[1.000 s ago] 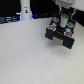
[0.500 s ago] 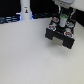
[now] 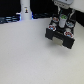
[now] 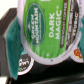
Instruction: Open the kcup holder, insert the kcup into the holder, and close the kcup holder
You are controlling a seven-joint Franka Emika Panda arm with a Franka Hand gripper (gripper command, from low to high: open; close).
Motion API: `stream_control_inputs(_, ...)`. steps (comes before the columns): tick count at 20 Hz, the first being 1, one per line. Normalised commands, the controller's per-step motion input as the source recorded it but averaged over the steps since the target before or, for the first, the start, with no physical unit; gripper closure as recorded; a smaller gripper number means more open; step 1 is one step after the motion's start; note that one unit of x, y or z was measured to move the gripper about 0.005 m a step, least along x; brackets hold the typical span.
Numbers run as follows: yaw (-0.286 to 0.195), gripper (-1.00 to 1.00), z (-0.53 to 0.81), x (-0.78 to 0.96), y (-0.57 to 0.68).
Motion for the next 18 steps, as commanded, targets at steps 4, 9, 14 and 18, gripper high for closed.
stream_control_inputs(4,-0.007,1.00,-0.23,0.00,-0.20)
stream_control_inputs(9,-0.004,1.00,-0.07,0.03,-0.04)
stream_control_inputs(14,0.004,1.00,-0.25,0.03,0.01)
stream_control_inputs(18,0.013,1.00,-0.26,0.01,0.01)
